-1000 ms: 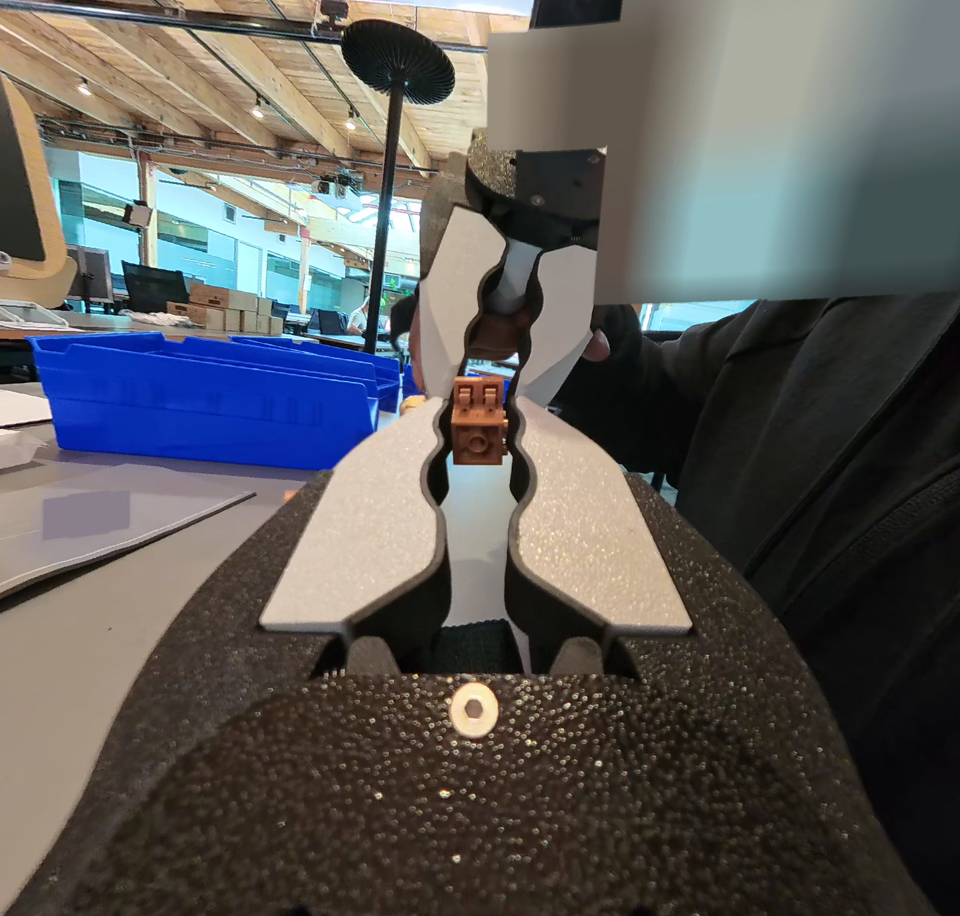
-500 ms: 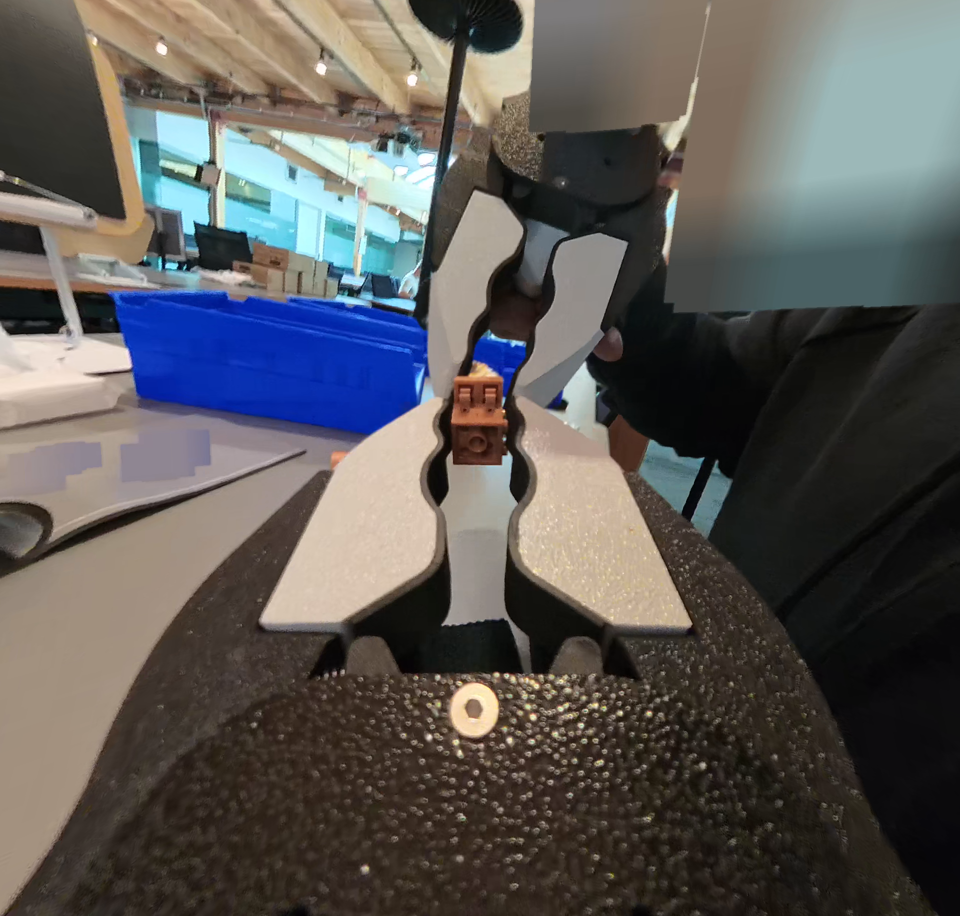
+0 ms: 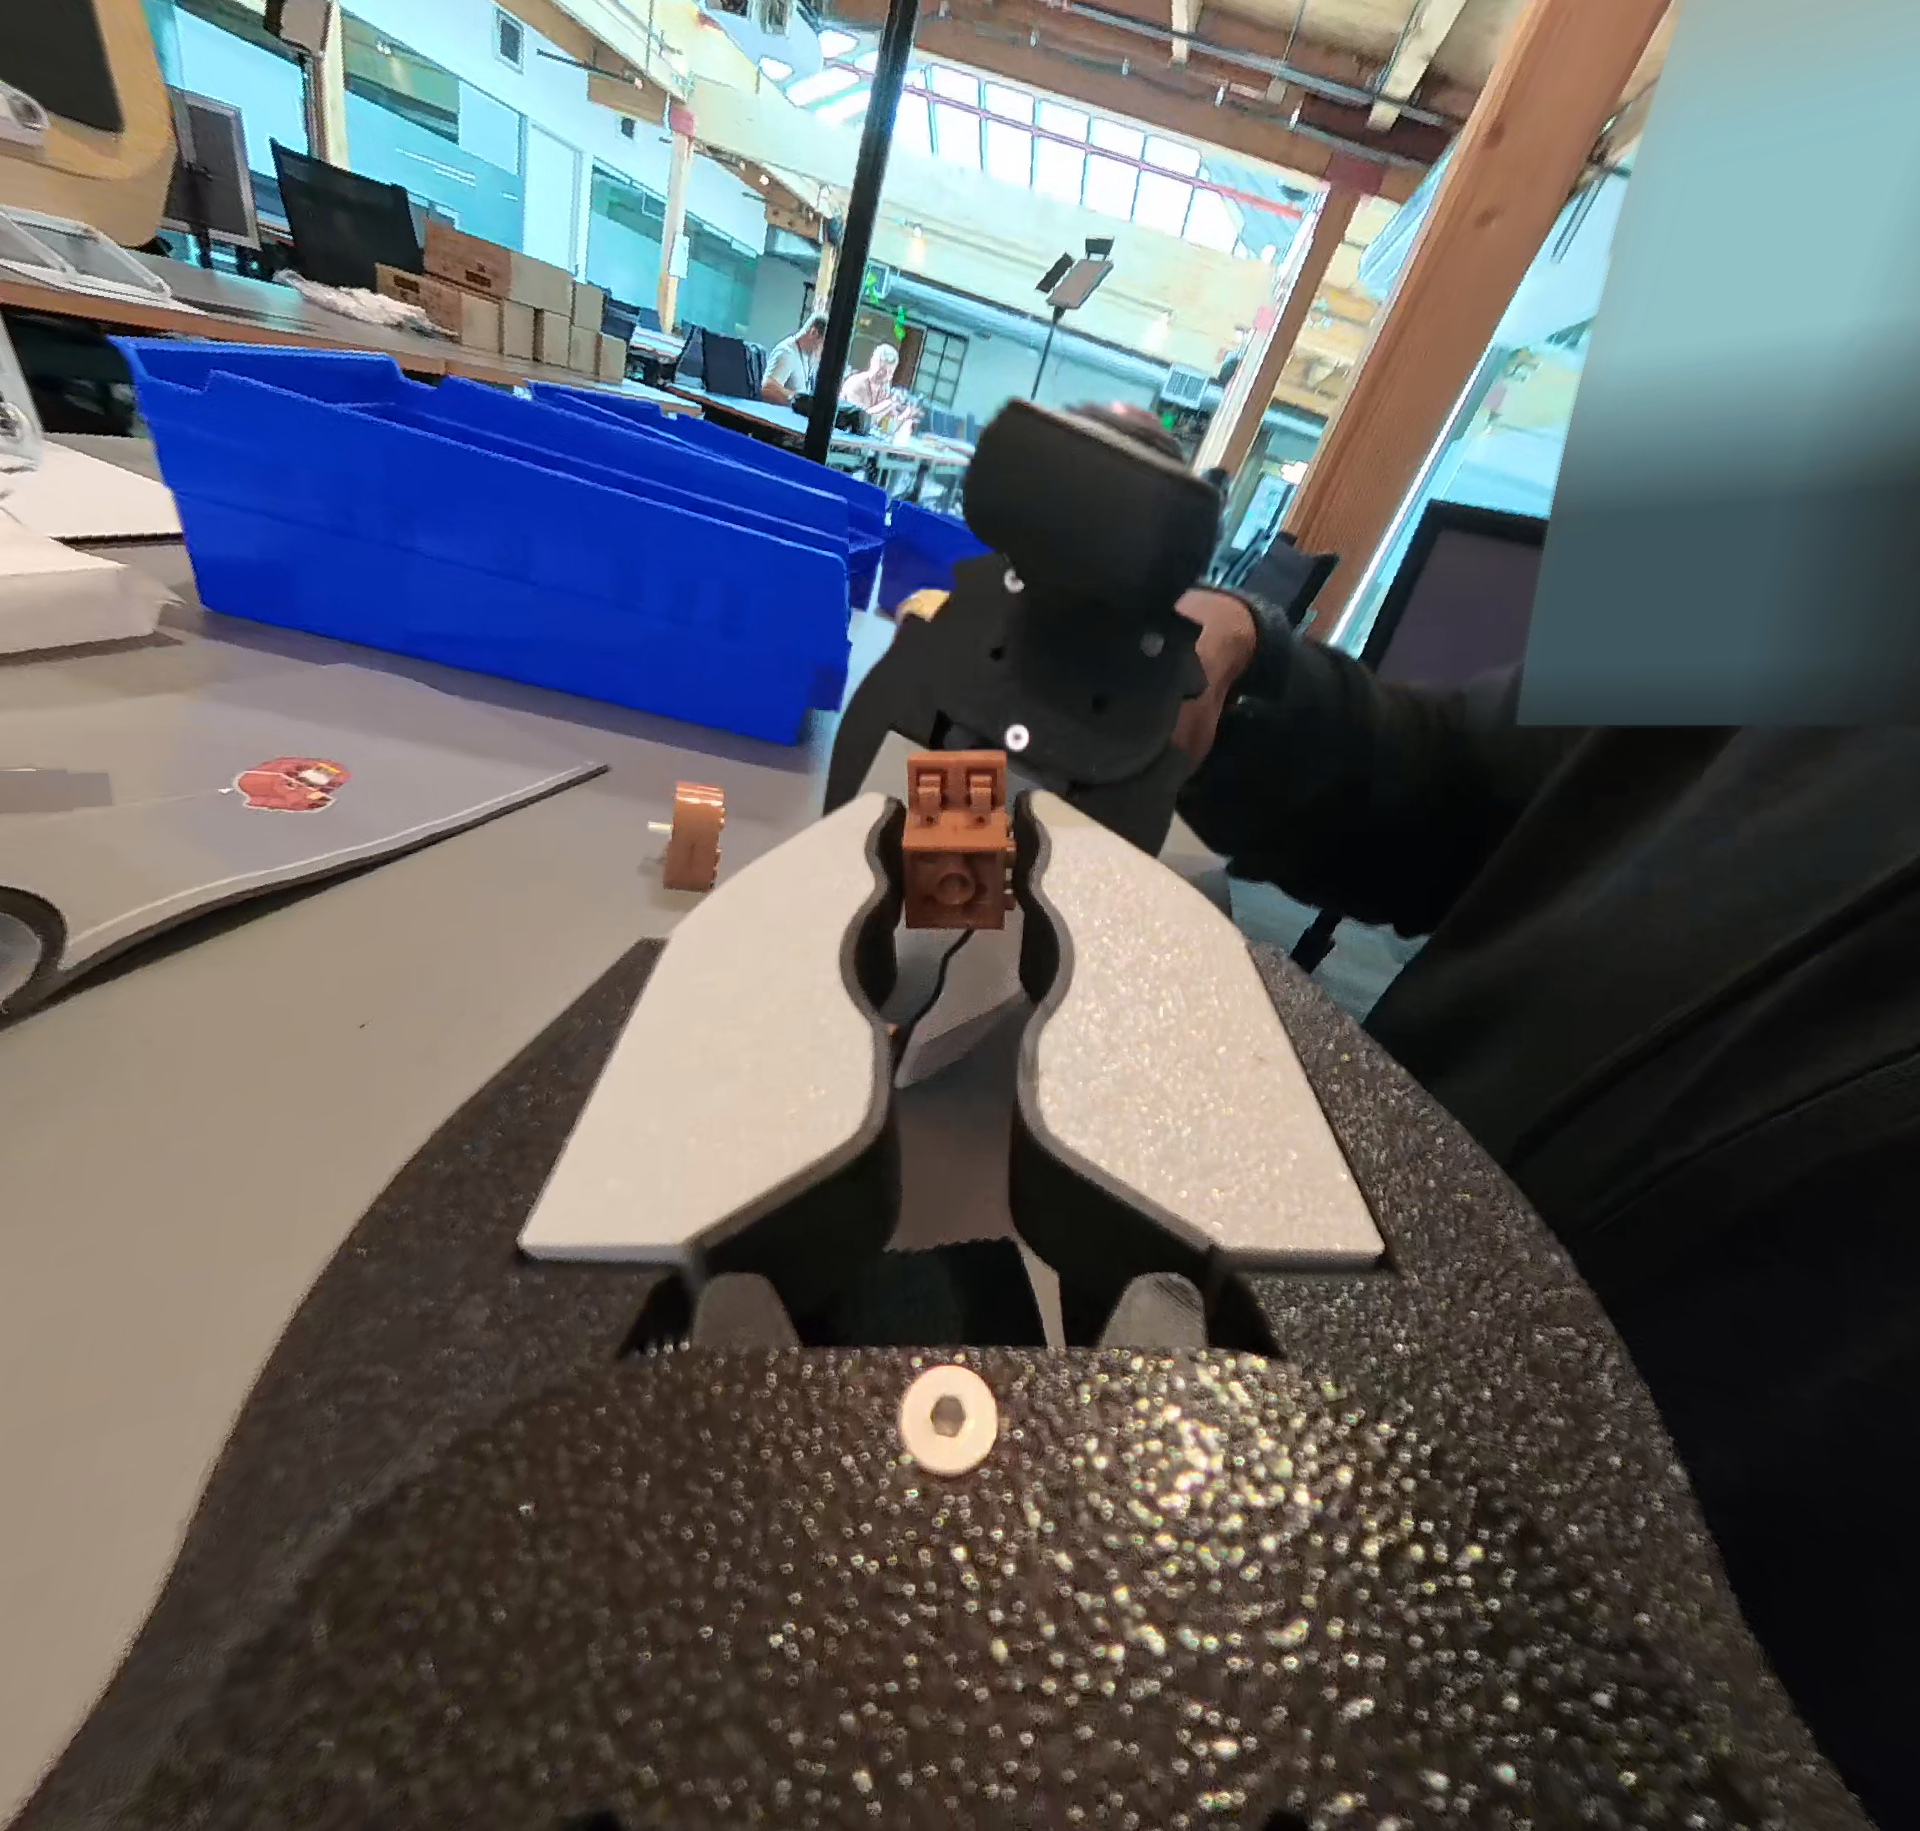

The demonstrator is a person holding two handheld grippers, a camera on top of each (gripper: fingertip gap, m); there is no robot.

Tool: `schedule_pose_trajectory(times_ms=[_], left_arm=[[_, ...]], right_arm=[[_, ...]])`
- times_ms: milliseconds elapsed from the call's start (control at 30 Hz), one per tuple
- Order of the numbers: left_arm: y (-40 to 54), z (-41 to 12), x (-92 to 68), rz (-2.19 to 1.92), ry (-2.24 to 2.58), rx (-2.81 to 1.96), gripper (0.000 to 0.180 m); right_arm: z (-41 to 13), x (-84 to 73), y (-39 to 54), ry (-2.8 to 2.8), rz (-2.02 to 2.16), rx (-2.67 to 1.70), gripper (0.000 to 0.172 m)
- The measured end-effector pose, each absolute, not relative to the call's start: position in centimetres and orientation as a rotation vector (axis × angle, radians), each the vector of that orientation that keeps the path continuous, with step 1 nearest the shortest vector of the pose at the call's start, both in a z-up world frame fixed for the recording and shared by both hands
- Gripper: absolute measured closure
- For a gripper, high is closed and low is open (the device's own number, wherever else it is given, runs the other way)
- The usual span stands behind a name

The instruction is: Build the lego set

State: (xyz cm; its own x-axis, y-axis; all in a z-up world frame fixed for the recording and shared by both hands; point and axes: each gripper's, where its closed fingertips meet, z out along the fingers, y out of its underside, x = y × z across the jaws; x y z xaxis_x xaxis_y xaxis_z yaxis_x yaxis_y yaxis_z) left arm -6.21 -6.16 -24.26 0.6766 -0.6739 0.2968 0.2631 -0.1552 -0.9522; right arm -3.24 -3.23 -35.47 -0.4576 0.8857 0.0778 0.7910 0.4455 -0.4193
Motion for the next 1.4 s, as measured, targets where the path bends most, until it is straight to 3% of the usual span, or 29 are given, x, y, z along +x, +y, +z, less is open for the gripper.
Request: schedule_pose_trajectory(times_ms=[100, 233, 500, 1033, 1400], left_arm=[[-6.2, -23.8, -6.5, -0.900, 0.326, -1.478, 0.162], [-6.0, -22.7, -7.0, -1.018, 0.243, -1.387, 0.162], [-4.5, -22.4, -6.5, -1.358, 0.013, -1.326, 0.162], [-3.7, -23.4, -4.4, -1.349, 0.037, -1.423, 0.162], [-3.0, -23.0, -5.3, -1.406, -0.126, -1.335, 0.162]], right_arm=[[-35.1, -3.6, -3.3, -2.344, 0.557, -1.410, 0.139], [-32.0, -5.0, -2.3, -2.112, 0.723, -1.336, 0.134], [-24.5, -6.6, -2.8, -1.696, 0.926, -0.938, 0.140], [-23.6, -6.2, -1.8, -1.582, 0.974, -0.977, 0.152], [-22.9, -5.6, -2.6, -1.502, 0.850, -0.767, 0.131]])
